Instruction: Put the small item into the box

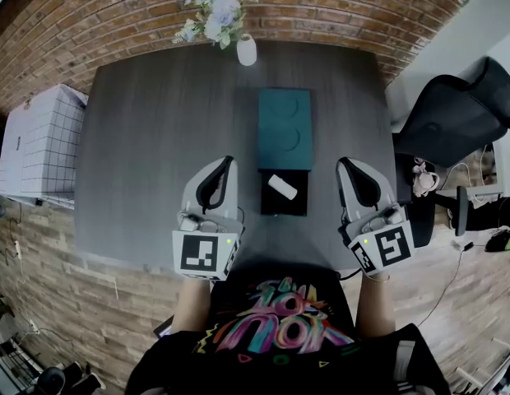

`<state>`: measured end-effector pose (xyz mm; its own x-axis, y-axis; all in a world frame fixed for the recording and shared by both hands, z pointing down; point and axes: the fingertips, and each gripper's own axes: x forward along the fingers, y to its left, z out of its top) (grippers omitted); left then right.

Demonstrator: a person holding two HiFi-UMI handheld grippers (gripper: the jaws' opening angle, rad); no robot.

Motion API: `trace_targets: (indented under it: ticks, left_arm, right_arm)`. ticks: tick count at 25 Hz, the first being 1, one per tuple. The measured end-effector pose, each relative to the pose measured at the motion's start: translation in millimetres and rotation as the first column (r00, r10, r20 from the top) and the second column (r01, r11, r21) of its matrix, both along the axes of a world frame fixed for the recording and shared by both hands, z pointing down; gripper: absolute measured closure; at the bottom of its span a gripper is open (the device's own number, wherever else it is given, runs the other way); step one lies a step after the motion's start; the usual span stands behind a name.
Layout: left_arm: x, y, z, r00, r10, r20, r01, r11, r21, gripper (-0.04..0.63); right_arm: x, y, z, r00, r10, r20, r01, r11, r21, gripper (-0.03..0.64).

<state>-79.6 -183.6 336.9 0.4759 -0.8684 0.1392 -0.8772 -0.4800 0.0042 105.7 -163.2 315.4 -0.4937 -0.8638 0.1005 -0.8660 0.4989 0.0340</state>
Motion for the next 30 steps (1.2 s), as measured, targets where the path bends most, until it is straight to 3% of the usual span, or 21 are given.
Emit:
trace_targets:
  ticks: [9,30]
  left_arm:
    - [3.2,3.5,1.2,1.000,-0.004,-0.007,0.004,1.000,-0.020,0.594]
    - [0.9,2.0,2.3,1.000,-0.007,-0.003,0.007,1.000,-0.014,0.594]
  right_arm:
    - [4.9,5.7,0.0,0.998,0.014,0.067,-0.013,1.000,-0.014,0.615]
    - [1.3,4.7,5.9,0.997,0.002,0.073,0.000,0.999,-0.032,0.615]
